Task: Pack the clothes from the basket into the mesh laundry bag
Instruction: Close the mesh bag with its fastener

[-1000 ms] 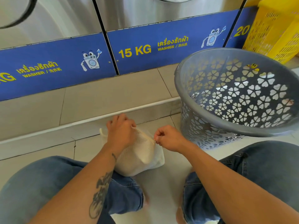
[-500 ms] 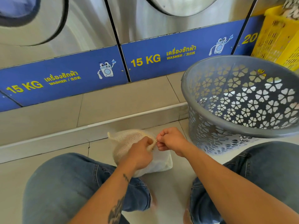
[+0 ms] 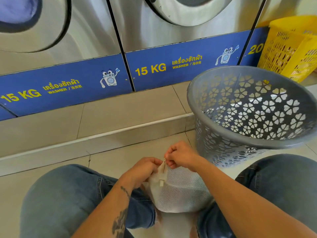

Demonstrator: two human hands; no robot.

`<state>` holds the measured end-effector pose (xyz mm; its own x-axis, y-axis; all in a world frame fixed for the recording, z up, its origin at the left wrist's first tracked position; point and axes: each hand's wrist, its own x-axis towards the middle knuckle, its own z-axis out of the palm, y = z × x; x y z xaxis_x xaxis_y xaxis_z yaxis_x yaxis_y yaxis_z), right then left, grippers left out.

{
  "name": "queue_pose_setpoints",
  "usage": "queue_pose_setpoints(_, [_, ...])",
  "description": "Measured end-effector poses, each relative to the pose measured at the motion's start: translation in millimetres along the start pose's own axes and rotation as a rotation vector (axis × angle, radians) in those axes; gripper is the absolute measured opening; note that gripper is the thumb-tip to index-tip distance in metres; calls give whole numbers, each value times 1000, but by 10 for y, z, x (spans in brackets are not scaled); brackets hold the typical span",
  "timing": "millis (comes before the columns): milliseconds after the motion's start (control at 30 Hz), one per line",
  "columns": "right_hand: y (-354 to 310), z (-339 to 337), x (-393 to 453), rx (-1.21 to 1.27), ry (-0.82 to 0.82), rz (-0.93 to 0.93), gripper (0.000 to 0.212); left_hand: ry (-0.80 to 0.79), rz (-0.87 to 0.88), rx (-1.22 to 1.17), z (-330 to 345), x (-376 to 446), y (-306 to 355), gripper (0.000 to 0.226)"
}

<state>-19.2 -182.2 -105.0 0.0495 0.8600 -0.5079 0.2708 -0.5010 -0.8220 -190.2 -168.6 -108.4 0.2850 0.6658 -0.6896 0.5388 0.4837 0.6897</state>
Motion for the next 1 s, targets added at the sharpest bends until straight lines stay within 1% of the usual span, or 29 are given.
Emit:
queue_pose_setpoints(67, [39,56,20,19,-4,-7,14,68,-57,-112,14,33,1,19])
queue_pose_setpoints(100, [42,81,28,18,0,-17,14,99,-94,-171,6,72,-10,21])
queue_pose_setpoints(167, [45,133,42,12,15,-30,15,124,-163,-247,-15,170,-57,34])
queue_pose_setpoints(233, [69,188,41,-16,21,-40,17,124,-217,-279,-22,242,-112,42])
queue_pose_setpoints(300, [121,247,36,-56,13,-60,18,96,-244,-288,-15,295,-166,43])
queue_pose_setpoints(400, [226,314,41,-81,26,-74,20,54,-258,-290,-13,316,-168,28])
queue_pose_setpoints(500, [282,330,51,-76,38,-79,11,61,-264,-299,-15,313,-135,24])
queue_pose_setpoints(667, [285,332,50,-100,7,-75,8,180,-236,-226,-1,373,-150,24])
queue_pose_setpoints(733, [287,349,44,-99,8,-75,7,204,-227,-210,0,389,-163,25])
queue_pose_setpoints(900, [290,373,51,-91,-17,-62,13,206,-219,-199,-13,384,-180,26])
queue_pose_setpoints(1000, [292,408,36,-44,-7,-68,13,142,-228,-219,-30,343,-163,25])
